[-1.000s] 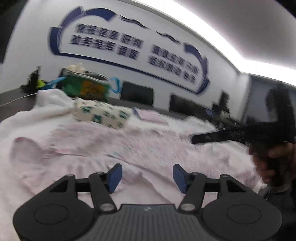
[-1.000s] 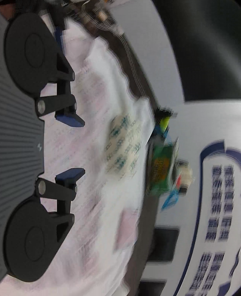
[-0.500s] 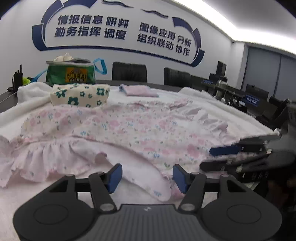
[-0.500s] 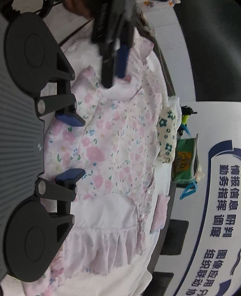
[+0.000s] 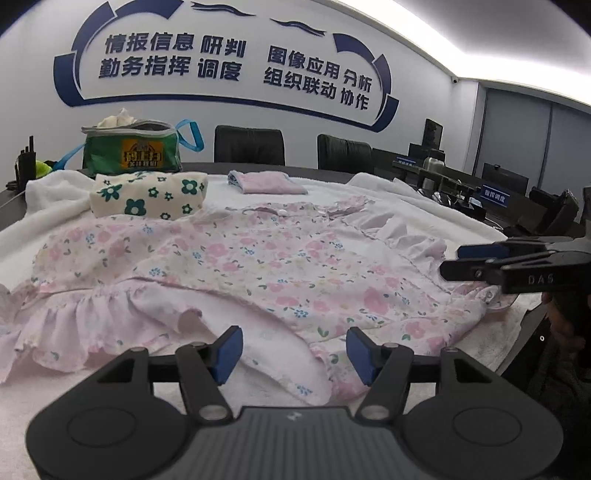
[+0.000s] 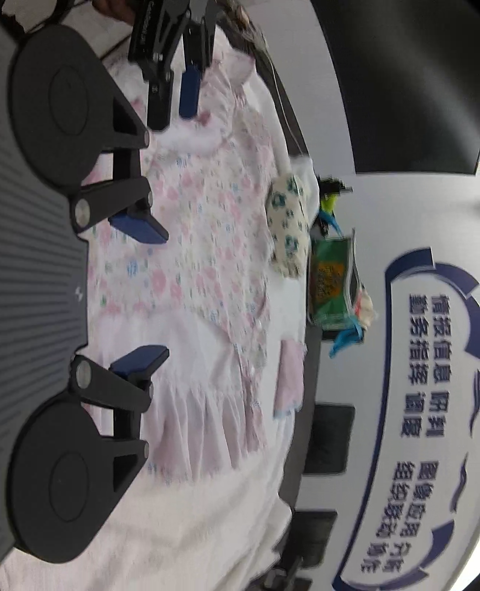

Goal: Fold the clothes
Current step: 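Grasp the dress hem with the left gripper while the right gripper grasps the hem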

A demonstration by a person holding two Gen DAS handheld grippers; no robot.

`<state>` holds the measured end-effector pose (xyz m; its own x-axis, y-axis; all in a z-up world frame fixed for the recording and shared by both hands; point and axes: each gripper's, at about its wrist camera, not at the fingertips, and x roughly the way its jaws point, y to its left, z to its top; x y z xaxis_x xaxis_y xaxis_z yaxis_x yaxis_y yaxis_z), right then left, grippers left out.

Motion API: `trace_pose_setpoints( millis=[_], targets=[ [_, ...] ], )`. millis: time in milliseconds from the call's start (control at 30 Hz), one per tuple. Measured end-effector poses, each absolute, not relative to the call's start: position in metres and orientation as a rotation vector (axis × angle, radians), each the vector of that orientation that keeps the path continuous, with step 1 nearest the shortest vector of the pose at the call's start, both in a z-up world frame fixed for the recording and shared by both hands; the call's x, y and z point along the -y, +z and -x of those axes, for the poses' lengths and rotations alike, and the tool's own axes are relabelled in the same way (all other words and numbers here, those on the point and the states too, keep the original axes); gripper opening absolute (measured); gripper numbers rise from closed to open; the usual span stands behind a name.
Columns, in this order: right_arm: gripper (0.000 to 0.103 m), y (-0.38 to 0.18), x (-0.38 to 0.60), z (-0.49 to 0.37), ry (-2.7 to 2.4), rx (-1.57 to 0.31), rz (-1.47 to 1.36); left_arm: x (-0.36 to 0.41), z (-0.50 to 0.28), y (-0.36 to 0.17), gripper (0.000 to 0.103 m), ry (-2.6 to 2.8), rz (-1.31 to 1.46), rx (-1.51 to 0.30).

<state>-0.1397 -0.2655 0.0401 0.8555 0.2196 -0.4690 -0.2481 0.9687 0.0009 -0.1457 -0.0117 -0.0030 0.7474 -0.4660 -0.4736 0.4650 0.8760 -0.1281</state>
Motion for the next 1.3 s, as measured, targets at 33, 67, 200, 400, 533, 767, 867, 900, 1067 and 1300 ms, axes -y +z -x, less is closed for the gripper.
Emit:
trace_pose_setpoints(
  millis=[33,67,200,400,533,767,867,900,1067,1300],
  targets=[
    [0.065,0.041,0.269,0.141,0.229,-0.48,0.066,0.012,0.145,-0.004,0.061,-0.51,0.002,-0.522],
    [0.065,0.041,0.272,0.142,0.212,-0.474,0.072,0.011,0.144,-0.004,0.061,-0.509,0.003,-0.523],
    [0.079,0.041,0.282,0.148,0.175,-0.45,0.072,0.002,0.144,-0.002,0.063,-0.546,0.011,-0.517],
    [0.082,0.029,0.285,0.177,0.298,-0.411,0.186,0.014,0.149,0.007,0.072,-0.684,-0.057,-0.475],
    [0.082,0.024,0.291,0.191,0.336,-0.438,0.232,0.027,0.153,0.001,0.068,-0.707,-0.144,-0.508],
    [0.047,0.009,0.31,0.181,0.339,-0.472,0.269,0.034,0.159,-0.008,0.009,-0.699,-0.239,-0.516],
    [0.009,0.005,0.314,0.173,0.387,-0.494,0.296,0.034,0.159,0.002,0.001,-0.715,-0.213,-0.538],
    [0.007,0.007,0.314,0.172,0.405,-0.492,0.308,0.032,0.156,0.007,0.0,-0.719,-0.197,-0.545],
    [0.006,0.041,0.329,0.147,0.424,-0.373,0.333,0.027,0.101,0.054,0.0,-0.737,-0.106,-0.527],
    [0.042,0.052,0.316,0.019,0.253,-0.454,0.309,0.049,-0.005,0.052,0.012,-0.498,-0.107,-0.667]
  ],
)
